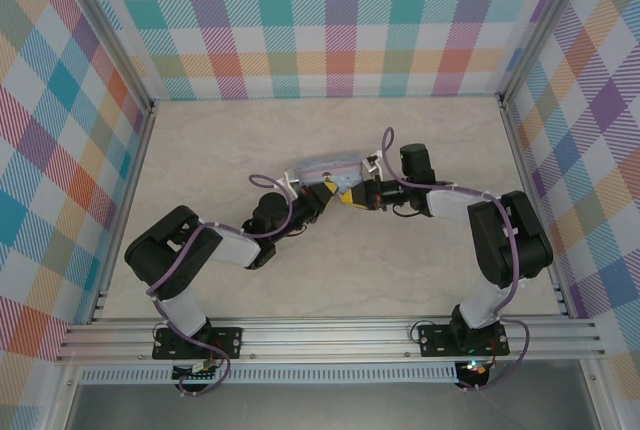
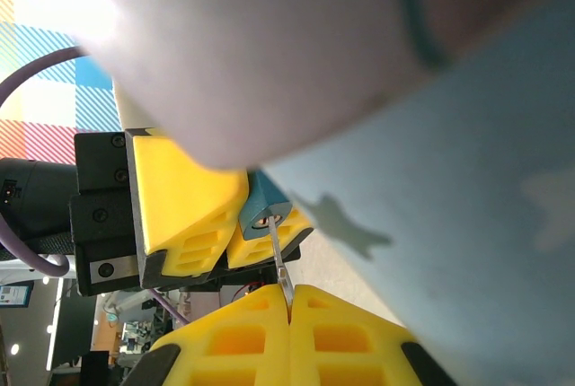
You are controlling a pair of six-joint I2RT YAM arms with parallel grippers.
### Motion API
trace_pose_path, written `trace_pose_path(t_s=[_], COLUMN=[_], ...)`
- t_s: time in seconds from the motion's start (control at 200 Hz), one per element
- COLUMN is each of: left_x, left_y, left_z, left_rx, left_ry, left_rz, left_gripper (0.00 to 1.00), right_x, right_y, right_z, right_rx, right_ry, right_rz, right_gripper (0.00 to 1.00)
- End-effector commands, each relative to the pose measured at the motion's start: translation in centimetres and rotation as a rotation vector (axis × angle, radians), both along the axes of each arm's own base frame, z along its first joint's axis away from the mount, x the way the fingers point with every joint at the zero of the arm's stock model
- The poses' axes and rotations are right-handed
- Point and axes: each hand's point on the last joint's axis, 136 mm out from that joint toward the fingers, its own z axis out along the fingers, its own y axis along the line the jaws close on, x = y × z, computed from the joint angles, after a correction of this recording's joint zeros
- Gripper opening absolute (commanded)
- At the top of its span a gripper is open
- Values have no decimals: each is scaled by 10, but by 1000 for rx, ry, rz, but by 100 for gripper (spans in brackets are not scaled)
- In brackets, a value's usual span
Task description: Unlock a padlock with a key
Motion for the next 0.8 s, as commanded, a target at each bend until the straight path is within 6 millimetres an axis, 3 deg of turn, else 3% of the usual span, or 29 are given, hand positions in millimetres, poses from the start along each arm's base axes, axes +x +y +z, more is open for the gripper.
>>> trace_pose_path(t_s=[0.0, 0.2, 0.795], left_x=[-39, -39, -37], left_y=[-29, -30, -33], left_z=[44, 51, 58], left_rx=[-100, -129, -162], left_ry=[-121, -115, -107], left_rz=[-215, -221, -225], left_gripper=[0, 0, 0], right_x=[26, 28, 31], right_y=[0, -7, -2], right_z=[20, 19, 10], right_rx=[11, 5, 46], right_ry=[-150, -179, -188], right_rz=[-47, -59, -48], right_gripper=[3, 5, 5])
